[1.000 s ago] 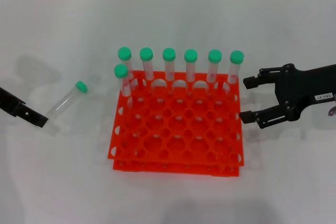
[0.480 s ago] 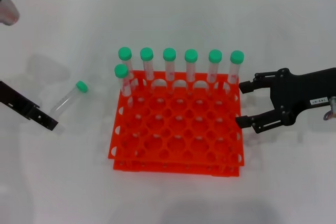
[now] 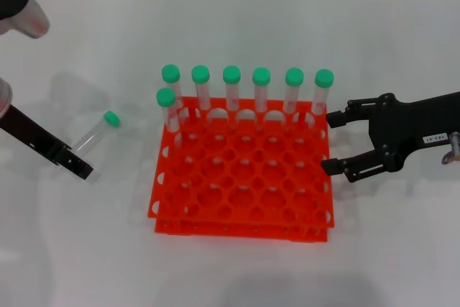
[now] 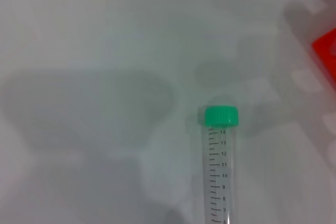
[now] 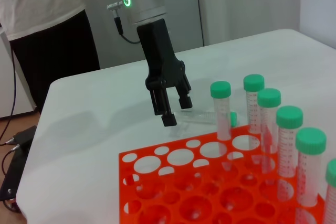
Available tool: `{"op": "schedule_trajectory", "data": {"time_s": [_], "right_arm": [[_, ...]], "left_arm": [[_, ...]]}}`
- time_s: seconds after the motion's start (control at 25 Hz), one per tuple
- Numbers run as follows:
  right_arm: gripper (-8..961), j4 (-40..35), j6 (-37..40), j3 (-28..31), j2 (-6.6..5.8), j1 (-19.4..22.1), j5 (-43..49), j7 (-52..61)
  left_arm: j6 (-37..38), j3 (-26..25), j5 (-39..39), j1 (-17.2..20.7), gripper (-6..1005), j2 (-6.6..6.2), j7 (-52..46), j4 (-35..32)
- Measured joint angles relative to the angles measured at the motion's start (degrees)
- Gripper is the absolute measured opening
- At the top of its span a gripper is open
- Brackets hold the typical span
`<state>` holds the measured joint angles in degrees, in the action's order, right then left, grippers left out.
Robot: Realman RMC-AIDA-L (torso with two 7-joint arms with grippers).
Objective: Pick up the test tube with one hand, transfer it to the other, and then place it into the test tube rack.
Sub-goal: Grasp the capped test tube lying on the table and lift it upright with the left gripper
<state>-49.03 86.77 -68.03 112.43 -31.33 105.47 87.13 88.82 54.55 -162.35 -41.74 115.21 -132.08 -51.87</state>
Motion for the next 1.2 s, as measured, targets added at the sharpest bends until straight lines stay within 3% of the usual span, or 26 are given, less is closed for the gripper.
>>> {"op": "schedule_trajectory", "data": {"time_s": [0.52, 0.76, 1.2], "right_arm": [[851, 0.0, -0.2, 0.0, -0.21, -0.4, 0.0, 0.0], [849, 0.0, -0.4, 0.0, -0.39, -0.4, 0.0, 0.0], [848, 0.0, -0.5, 0.0, -0.55, -0.5, 0.0, 0.0]], "left_arm": [[-1.1, 3.3, 0.0, 0.0, 607, 0.01, -2.8, 0.0], [-1.5, 3.4, 0.0, 0.0, 443, 0.01, -2.9, 0.2], [-2.2, 5.5, 0.0, 0.0, 356, 0.51, -3.9, 0.8]]}}
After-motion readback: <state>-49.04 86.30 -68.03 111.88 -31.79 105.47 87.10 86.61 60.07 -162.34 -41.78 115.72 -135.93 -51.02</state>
